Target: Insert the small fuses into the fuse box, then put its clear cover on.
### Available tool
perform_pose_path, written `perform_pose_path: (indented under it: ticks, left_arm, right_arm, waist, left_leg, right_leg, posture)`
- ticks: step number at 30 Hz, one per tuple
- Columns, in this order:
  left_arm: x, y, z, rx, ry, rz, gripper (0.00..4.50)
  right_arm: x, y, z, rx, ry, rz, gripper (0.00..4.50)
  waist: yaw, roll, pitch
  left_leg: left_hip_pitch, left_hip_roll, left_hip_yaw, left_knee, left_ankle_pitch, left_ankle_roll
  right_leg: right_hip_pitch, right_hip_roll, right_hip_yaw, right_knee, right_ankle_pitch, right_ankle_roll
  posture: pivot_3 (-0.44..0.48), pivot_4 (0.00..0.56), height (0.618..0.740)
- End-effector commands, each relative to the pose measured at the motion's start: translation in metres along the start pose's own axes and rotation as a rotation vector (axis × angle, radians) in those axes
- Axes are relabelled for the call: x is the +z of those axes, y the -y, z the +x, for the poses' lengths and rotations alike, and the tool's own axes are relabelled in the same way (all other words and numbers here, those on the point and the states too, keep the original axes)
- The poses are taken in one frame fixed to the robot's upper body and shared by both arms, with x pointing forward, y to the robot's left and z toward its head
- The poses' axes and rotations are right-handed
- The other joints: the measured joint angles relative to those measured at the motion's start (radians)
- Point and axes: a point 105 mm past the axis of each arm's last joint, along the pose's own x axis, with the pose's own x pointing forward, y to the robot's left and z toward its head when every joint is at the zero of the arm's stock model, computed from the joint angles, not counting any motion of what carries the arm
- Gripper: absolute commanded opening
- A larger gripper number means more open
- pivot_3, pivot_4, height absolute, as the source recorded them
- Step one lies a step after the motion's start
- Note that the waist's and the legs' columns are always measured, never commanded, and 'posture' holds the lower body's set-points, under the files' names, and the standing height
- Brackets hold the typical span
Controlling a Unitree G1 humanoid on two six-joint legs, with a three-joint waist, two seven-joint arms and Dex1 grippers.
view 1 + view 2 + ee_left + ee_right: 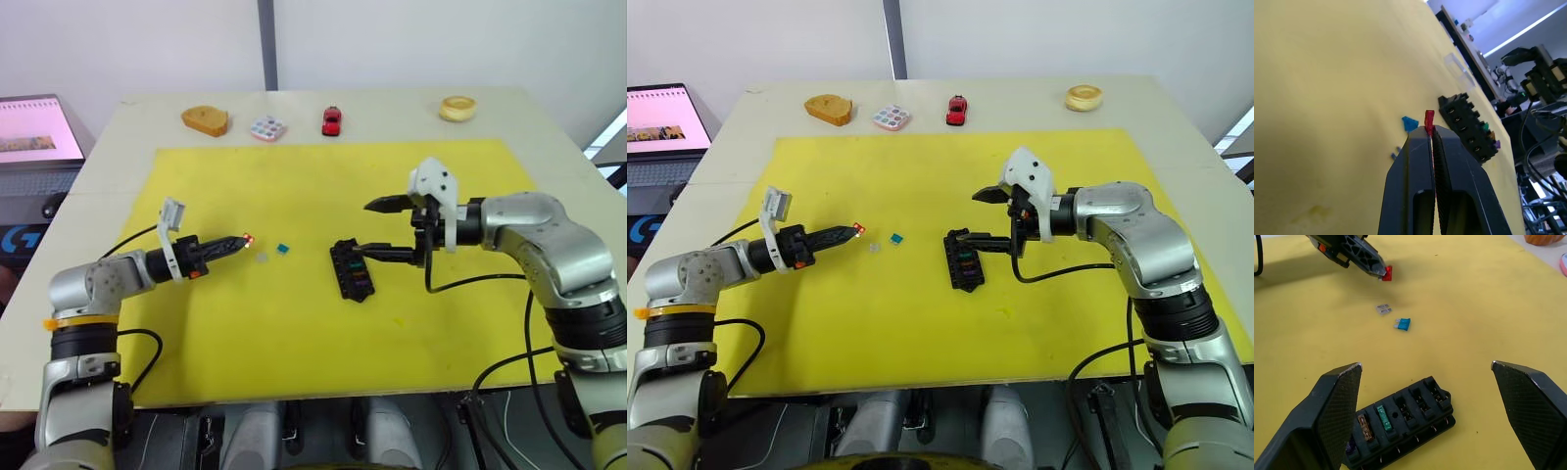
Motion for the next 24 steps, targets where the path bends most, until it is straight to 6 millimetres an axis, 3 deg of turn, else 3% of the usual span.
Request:
perform_pose_path:
  ticks: [1, 5, 9, 13, 19, 21, 24]
  left_arm:
    - [0.007, 0.02, -0.002, -0.056, 0.038, 0.044, 0.06]
    - [0.03, 0.051, 0.004, -0.149, 0.114, 0.124, 0.06]
    - [0.052, 0.09, 0.013, -0.266, 0.197, 0.212, 0.06]
    - [0.06, 0.124, 0.021, -0.361, 0.236, 0.281, 0.06]
    - [0.059, 0.142, 0.028, -0.401, 0.246, 0.314, 0.06]
    - [0.058, 0.141, 0.03, -0.396, 0.244, 0.314, 0.0]
    - [0.057, 0.138, 0.032, -0.388, 0.241, 0.316, 0.0]
  right_arm:
    - [0.028, -0.006, 0.001, 0.052, 0.102, 0.076, 4.5]
    - [0.058, -0.005, 0.008, 0.107, 0.164, 0.341, 4.5]
    - [0.083, -0.002, 0.009, 0.173, 0.22, 0.445, 4.5]
    - [0.101, -0.004, 0.013, 0.234, 0.241, 0.492, 4.5]
    - [0.115, -0.007, 0.018, 0.287, 0.278, 0.524, 4.5]
    - [0.118, -0.009, 0.018, 0.308, 0.299, 0.535, 3.96]
    - [0.122, -0.012, 0.015, 0.328, 0.311, 0.535, 3.96]
  waist:
    - [-0.002, 0.0, 0.0]
    - [-0.003, 0.0, 0.001]
    - [0.005, 0.0, 0.001]
    - [0.007, 0.0, 0.001]
    - [-0.003, 0.0, 0.001]
    - [-0.002, 0.0, 0.001]
    - [0.001, 0.0, 0.001]
  left_leg:
    - [0.0, 0.0, 0.0, 0.0, 0.0, 0.0]
    - [-0.001, 0.001, 0.0, 0.0, 0.001, -0.002]
    - [-0.001, 0.0, -0.002, 0.0, 0.0, -0.002]
    - [-0.001, -0.001, -0.002, 0.0, 0.0, -0.002]
    - [0.0, -0.001, 0.001, -0.001, 0.001, 0.0]
    - [0.0, -0.001, 0.001, -0.001, 0.002, 0.0]
    - [-0.001, -0.001, 0.002, 0.0, 0.002, 0.001]
  right_leg:
    - [0.0, 0.0, 0.0, 0.0, 0.0, 0.0]
    - [0.001, 0.0, 0.001, 0.002, 0.0, 0.0]
    - [-0.001, 0.0, 0.0, 0.0, 0.0, 0.0]
    - [0.0, 0.0, 0.001, 0.0, 0.0, -0.001]
    - [0.002, 0.003, 0.0, 0.005, 0.0, 0.0]
    - [0.002, 0.003, 0.0, 0.005, 0.0, 0.001]
    - [0.002, 0.003, 0.0, 0.005, 0.0, 0.001]
  posture:
    - [0.0, 0.15, 0.74]
    - [0.0, 0.15, 0.74]
    - [0.0, 0.15, 0.74]
    - [0.0, 0.15, 0.74]
    - [0.0, 0.15, 0.74]
    - [0.0, 0.15, 0.74]
    - [0.0, 0.15, 0.74]
